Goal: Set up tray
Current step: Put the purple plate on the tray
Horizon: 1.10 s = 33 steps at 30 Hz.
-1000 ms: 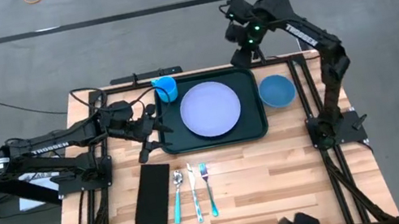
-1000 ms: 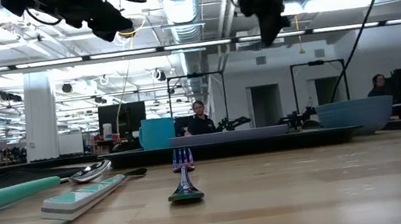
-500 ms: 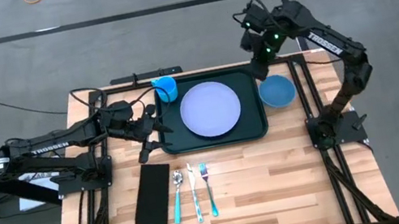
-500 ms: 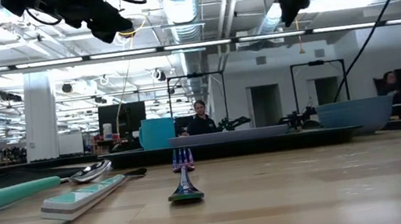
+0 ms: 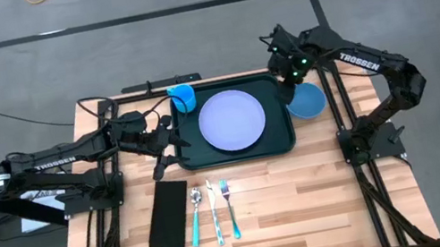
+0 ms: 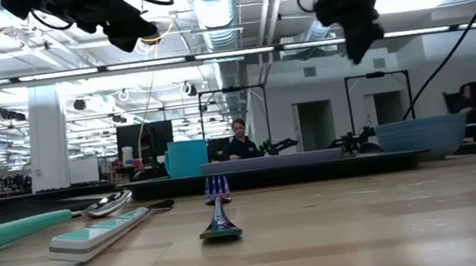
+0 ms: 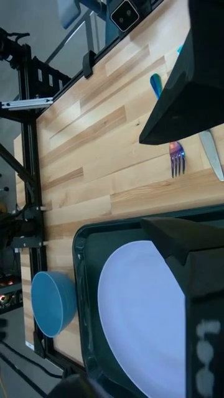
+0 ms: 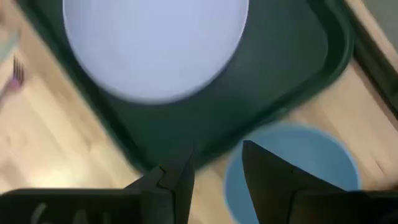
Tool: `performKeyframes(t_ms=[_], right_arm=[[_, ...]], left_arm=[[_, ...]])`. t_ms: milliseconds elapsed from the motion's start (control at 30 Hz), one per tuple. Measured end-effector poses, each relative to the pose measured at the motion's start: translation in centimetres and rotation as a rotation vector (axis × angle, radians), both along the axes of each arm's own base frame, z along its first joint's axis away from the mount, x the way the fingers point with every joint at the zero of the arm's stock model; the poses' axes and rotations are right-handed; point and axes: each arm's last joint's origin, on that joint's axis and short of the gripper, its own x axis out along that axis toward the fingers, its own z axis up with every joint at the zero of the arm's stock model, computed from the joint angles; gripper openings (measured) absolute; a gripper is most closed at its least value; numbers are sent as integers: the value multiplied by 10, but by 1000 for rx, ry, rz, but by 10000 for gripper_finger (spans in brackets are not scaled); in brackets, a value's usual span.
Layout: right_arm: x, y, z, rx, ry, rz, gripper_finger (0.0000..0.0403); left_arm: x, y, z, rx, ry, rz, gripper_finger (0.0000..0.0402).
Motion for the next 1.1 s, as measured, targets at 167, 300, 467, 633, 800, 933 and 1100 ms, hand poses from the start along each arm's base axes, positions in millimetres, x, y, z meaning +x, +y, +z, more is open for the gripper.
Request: performKeyframes(t_ms=[167,300,467,633,800,933,1100], right_arm=[[37,-13,-27,-21,-43,14,125],[67,-30,-54,-41,4,45,125],[83,-63,-84,-85,182,9,122],[87,-93,-102,-39,235,-91,87],[87,-100,-114,22,305,-133,17],[86,-94,-117,69,367,-132,12],[88,-83,-118,96,412,-112,2]], left_arm=[[0,0,1,-3,-9,-4,192],[0,-1,1,-14,-13,-26,192],[0,-2,1,-14,-12,-31,192],[1,-6,1,-11,-11,-52,192],[2,-9,1,-8,-11,-67,192],[2,-10,1,-6,-11,-71,192],[2,-10,1,-5,-10,-69,192]])
